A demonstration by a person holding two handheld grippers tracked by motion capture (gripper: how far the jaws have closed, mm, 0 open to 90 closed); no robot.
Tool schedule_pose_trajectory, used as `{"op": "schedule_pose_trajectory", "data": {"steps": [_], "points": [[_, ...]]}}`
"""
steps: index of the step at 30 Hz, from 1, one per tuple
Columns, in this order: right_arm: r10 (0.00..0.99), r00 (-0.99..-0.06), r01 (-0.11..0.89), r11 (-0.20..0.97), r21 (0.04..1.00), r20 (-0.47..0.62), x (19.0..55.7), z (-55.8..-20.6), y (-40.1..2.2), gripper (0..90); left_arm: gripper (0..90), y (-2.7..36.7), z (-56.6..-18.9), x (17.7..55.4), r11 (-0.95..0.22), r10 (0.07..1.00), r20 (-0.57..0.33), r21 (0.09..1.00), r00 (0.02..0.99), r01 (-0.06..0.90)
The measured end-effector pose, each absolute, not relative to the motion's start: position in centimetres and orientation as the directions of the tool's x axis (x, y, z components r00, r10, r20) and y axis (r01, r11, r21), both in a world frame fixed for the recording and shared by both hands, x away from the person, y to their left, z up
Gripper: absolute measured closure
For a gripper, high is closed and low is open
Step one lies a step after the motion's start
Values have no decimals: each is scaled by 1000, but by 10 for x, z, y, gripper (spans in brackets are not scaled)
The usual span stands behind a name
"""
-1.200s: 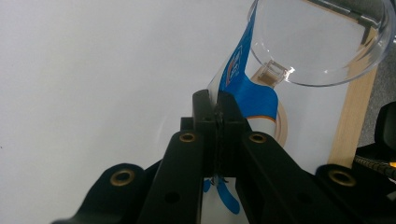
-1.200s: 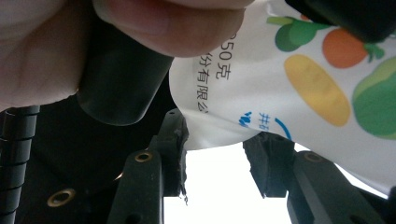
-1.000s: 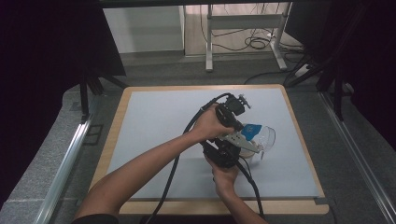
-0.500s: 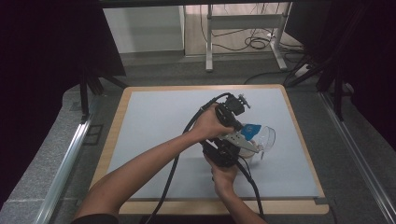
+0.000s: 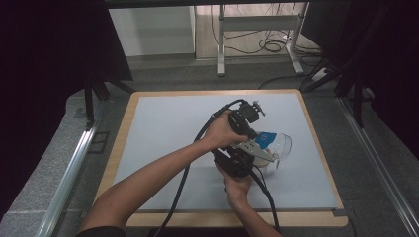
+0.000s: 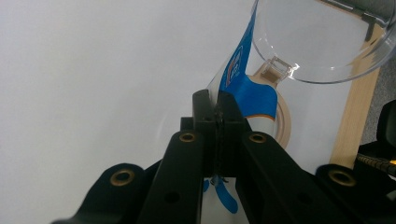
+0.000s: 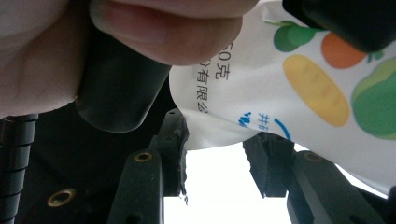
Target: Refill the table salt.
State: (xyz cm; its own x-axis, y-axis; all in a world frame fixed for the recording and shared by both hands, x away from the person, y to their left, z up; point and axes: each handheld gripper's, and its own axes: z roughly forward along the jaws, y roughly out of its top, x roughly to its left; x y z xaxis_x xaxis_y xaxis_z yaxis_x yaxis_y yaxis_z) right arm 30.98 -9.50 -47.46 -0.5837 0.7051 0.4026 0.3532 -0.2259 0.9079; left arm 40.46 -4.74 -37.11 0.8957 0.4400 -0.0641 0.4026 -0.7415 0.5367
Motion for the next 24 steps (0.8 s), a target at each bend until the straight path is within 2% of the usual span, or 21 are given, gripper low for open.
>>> {"op": "schedule_pose_trajectory", "data": {"steps": [24], "points": [[705, -587, 347, -225, 910, 398, 308, -476, -96, 607, 895, -48, -371, 404, -740, 436, -71, 539, 897, 402]]}}
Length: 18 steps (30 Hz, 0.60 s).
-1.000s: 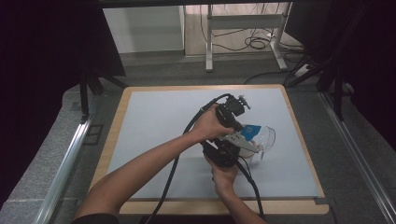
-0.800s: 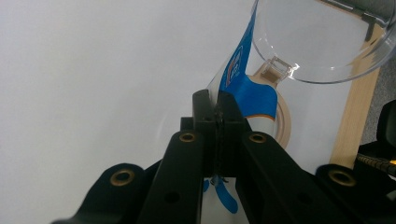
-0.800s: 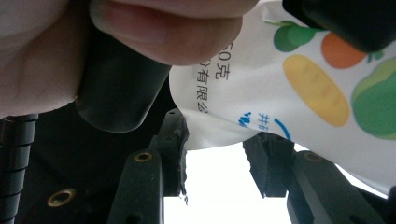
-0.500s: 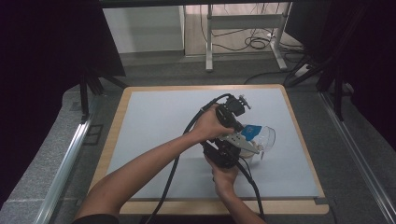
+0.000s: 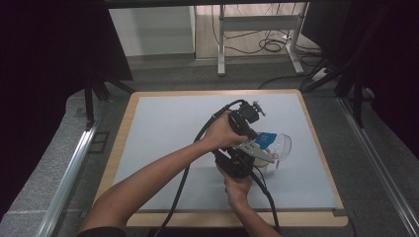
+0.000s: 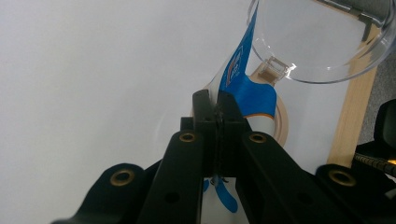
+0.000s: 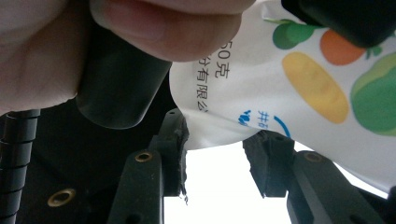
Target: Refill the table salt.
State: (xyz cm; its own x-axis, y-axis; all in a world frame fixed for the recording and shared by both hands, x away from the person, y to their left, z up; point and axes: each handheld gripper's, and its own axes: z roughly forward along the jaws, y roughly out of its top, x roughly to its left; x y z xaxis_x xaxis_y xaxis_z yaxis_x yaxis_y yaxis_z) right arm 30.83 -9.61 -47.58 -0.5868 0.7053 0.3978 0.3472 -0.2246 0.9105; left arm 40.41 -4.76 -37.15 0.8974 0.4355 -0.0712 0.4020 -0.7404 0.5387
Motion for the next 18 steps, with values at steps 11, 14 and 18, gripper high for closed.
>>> {"op": "schedule_pose_trajectory", "data": {"steps": [11, 14, 18], "points": [[705, -585, 350, -227, 909, 401, 309, -476, -97, 608, 895, -49, -372, 404, -742, 436, -70, 536, 897, 402], [706, -584, 348, -227, 909, 400, 309, -476, -98, 608, 895, -50, -371, 404, -742, 437, -71, 534, 897, 404], [706, -583, 351, -230, 908, 404, 308, -476, -98, 607, 895, -50, -372, 405, -745, 433, -69, 533, 899, 400]]}}
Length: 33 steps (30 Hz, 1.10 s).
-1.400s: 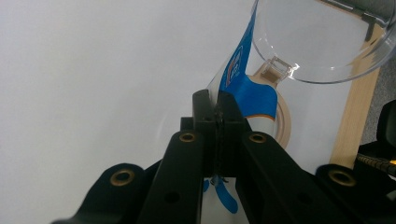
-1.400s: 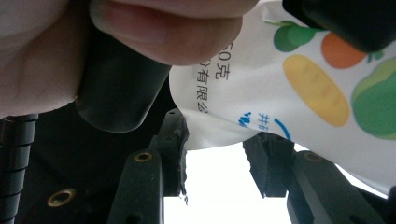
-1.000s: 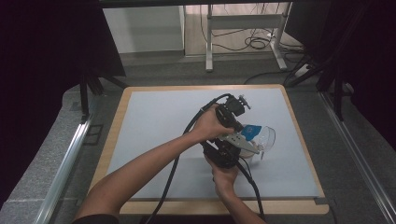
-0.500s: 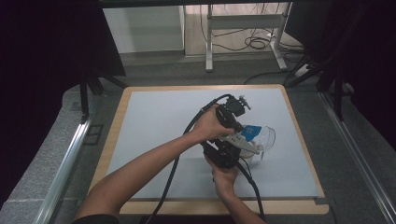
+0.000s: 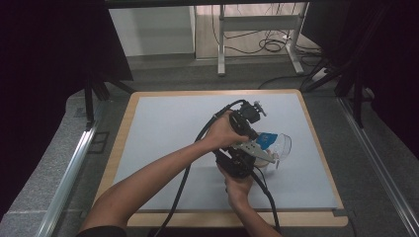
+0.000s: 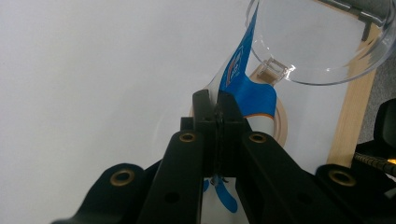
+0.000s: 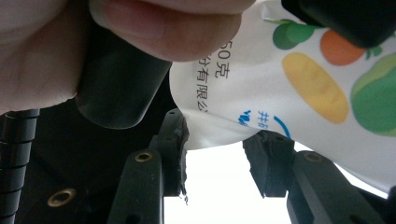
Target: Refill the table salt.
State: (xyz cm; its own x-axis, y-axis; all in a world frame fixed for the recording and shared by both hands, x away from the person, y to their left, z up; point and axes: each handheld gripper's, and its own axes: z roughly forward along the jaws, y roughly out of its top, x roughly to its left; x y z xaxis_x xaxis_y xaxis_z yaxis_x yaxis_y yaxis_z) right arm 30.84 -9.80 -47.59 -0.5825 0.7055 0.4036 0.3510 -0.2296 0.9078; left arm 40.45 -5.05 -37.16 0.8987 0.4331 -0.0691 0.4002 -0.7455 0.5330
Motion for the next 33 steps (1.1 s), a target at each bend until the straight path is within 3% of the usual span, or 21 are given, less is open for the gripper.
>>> {"op": "schedule_pose_trajectory", "data": {"steps": [33], "points": [[708, -585, 348, -223, 911, 396, 308, -477, -98, 608, 895, -49, -373, 404, -740, 437, -75, 537, 896, 405]]}}
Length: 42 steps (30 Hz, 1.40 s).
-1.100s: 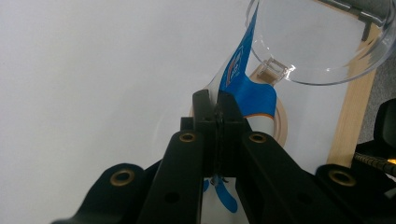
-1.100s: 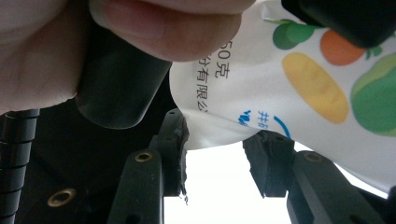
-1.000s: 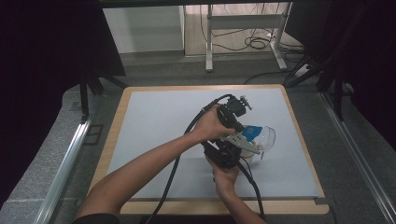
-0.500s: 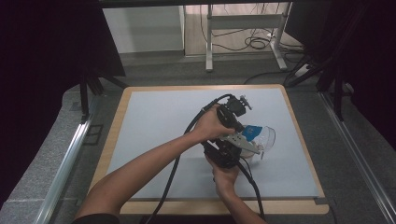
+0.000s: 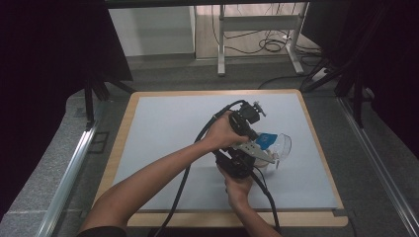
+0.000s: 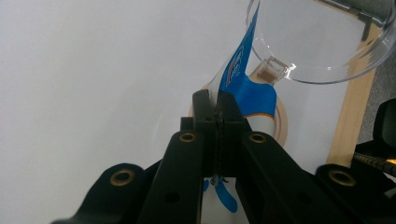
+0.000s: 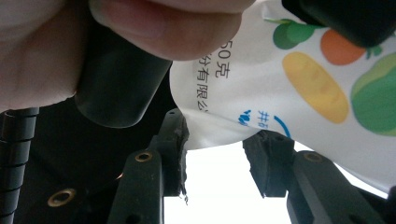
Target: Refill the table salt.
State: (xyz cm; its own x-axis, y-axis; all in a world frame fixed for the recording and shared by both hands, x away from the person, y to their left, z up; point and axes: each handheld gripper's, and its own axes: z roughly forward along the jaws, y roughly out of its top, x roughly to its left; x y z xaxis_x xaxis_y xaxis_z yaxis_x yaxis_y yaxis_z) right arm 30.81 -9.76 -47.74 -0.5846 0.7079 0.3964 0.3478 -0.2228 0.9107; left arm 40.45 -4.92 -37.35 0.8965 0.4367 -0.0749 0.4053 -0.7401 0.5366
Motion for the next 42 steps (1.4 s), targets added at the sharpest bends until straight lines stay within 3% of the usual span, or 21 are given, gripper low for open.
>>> {"op": "schedule_pose_trajectory", "data": {"steps": [42], "points": [[718, -600, 350, -159, 923, 351, 302, -487, -97, 607, 895, -41, -375, 403, -718, 441, -98, 559, 892, 415]]}}
